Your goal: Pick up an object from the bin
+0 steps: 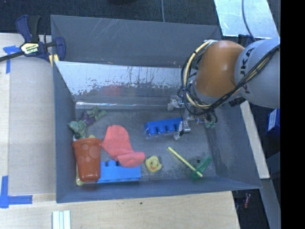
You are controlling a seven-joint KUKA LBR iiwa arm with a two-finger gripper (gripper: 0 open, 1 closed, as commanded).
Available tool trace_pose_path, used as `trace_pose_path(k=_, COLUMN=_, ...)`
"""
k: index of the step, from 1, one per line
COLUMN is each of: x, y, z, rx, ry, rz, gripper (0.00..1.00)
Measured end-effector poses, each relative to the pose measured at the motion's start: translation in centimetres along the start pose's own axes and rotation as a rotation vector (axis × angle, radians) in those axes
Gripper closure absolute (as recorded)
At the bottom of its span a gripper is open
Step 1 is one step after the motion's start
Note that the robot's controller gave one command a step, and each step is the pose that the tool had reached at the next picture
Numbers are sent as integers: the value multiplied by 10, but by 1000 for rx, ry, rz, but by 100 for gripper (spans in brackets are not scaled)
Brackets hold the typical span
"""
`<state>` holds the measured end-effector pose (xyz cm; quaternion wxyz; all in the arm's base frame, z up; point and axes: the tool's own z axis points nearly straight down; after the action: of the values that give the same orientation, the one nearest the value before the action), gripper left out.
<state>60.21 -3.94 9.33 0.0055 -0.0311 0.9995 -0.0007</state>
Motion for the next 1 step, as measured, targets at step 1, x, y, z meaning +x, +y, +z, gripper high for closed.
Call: trace_pose_path(k=1, x=-13, y=-2, z=18, rx=-1, ry=2, rz=-4, gripper=0)
